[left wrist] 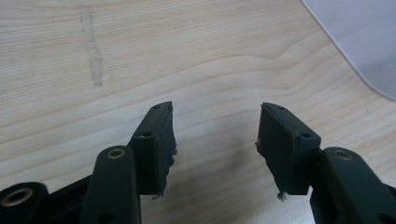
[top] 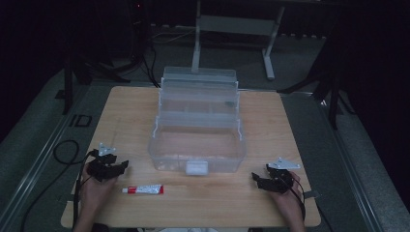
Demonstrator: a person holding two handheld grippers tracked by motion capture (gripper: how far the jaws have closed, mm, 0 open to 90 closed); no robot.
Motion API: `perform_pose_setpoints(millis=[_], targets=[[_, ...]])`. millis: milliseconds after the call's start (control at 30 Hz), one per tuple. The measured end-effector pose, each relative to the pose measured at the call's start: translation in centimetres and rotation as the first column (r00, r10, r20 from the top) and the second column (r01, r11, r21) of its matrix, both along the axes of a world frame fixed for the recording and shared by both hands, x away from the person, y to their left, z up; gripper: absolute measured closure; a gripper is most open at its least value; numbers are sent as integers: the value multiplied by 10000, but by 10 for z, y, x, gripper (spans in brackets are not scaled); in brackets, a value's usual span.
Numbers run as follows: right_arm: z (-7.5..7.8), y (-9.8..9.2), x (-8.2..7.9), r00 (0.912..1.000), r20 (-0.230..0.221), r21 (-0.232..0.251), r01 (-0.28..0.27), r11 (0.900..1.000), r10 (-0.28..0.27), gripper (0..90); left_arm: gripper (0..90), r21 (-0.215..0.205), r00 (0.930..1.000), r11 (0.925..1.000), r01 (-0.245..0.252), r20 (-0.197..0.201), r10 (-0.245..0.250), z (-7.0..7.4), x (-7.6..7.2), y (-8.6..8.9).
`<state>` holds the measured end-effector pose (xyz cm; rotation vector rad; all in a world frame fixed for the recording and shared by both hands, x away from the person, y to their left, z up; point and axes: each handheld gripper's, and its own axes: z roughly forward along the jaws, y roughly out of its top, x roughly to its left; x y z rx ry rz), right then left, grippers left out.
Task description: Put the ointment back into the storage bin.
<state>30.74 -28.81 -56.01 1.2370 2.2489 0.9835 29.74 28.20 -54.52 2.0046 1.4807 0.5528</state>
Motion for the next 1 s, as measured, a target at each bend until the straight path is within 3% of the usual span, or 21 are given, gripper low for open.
perform_pose_setpoints(millis=[300,533,633,733,967,1000], targets=[[0,0,0,10000,1,-2,1,10000,-1,265,478,-165,9991,9994,320,296,-316,11,-12,9],[0,0,0,10000,6,-1,-1,10000,1,265,462,-136,9969,9968,790,40,-789,16,-12,9],[0,0,0,10000,7,-2,-2,10000,2,265,463,-101,9930,9929,1182,57,-1182,20,-15,6],[0,0,0,10000,1,-5,-3,10000,3,266,454,192,9871,9871,1592,140,-1595,27,-17,3],[0,0,0,10000,4,8,6,10000,-6,265,430,456,9801,9792,1975,121,-1982,39,-19,3],[0,0,0,10000,9,10,6,10000,-6,265,430,464,9760,9749,2177,9,-2180,42,-19,3]])
